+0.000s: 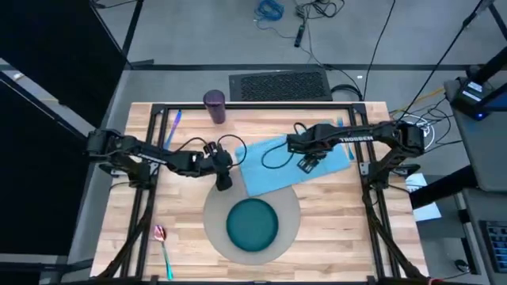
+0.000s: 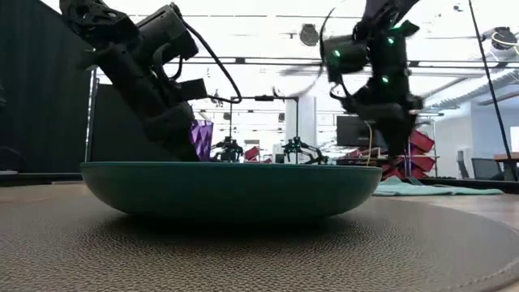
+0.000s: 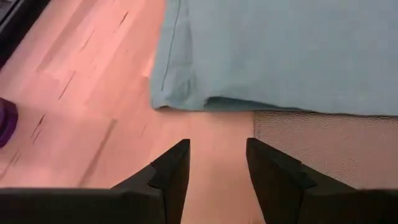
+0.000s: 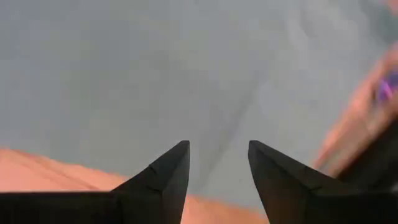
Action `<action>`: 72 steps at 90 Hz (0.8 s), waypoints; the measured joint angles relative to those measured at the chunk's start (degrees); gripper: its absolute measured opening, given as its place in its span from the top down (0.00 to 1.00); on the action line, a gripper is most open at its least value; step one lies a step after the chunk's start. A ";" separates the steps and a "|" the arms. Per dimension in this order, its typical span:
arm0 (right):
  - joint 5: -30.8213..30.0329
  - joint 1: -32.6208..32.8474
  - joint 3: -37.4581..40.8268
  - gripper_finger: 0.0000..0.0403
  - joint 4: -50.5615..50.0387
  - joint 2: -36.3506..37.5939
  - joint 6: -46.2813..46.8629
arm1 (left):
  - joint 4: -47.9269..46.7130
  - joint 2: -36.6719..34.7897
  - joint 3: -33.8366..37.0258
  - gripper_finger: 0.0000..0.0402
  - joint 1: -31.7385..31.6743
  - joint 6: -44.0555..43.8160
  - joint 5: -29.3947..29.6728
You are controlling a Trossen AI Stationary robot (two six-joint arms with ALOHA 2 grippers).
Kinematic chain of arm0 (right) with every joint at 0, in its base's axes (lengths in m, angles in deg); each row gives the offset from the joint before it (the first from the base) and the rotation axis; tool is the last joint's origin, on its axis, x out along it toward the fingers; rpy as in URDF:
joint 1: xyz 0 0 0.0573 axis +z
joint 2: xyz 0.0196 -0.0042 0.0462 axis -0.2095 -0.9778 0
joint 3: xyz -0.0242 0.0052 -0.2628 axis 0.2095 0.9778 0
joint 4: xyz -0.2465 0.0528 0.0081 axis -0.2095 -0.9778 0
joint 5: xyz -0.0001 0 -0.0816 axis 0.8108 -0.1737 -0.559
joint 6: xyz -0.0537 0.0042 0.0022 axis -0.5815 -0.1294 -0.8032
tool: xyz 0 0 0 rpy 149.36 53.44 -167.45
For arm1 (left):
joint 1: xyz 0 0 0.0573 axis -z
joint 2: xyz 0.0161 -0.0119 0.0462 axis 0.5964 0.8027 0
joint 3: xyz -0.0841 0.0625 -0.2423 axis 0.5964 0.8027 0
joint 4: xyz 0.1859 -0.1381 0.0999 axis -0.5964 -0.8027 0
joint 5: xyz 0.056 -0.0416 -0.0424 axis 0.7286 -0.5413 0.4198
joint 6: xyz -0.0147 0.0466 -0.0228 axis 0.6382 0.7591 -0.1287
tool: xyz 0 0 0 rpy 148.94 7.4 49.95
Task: Set table place
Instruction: Fold the blue table napkin
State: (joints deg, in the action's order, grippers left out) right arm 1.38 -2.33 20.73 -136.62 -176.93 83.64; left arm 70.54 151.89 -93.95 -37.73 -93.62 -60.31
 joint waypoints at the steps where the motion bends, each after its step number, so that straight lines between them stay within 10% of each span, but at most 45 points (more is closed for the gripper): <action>1: 0.15 -0.09 0.34 0.61 0.10 0.00 0.02 | 0.06 0.00 0.00 0.64 0.01 0.05 0.00; 72: 3.29 -12.13 12.65 0.61 25.83 0.30 -21.73 | 0.66 0.00 0.00 0.64 0.01 -0.30 -0.28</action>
State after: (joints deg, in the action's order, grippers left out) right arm 4.67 -14.46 33.38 -110.80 -176.63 61.91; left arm 71.21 151.89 -93.95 -37.72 -93.92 -60.59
